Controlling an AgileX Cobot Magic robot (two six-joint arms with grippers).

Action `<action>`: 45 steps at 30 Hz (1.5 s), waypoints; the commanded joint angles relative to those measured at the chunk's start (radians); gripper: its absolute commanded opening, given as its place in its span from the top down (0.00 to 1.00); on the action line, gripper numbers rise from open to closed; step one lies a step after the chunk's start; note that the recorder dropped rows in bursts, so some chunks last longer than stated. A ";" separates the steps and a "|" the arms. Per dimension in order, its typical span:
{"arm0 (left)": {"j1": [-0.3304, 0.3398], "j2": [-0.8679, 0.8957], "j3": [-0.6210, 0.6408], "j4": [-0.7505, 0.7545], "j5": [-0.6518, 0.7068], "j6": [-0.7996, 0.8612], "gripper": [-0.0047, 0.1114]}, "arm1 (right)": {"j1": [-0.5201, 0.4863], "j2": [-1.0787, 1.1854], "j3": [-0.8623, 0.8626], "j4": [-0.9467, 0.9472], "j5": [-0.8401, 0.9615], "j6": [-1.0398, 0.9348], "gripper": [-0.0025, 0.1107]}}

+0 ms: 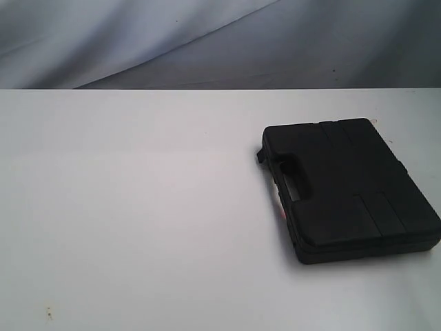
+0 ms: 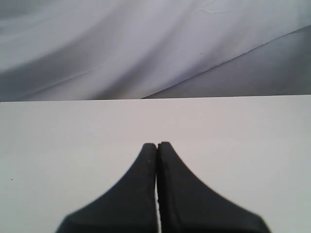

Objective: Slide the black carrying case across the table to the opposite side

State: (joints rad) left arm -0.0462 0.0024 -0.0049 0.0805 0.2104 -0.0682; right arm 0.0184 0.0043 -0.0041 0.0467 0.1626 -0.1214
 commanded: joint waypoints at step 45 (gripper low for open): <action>0.001 -0.002 0.005 0.003 -0.012 -0.003 0.96 | -0.007 -0.004 0.004 0.139 -0.535 0.077 0.98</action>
State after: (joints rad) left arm -0.0462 0.0024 -0.0049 0.0805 0.2104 -0.0682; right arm 0.0184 0.0043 -0.0036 0.1882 -0.3892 -0.0494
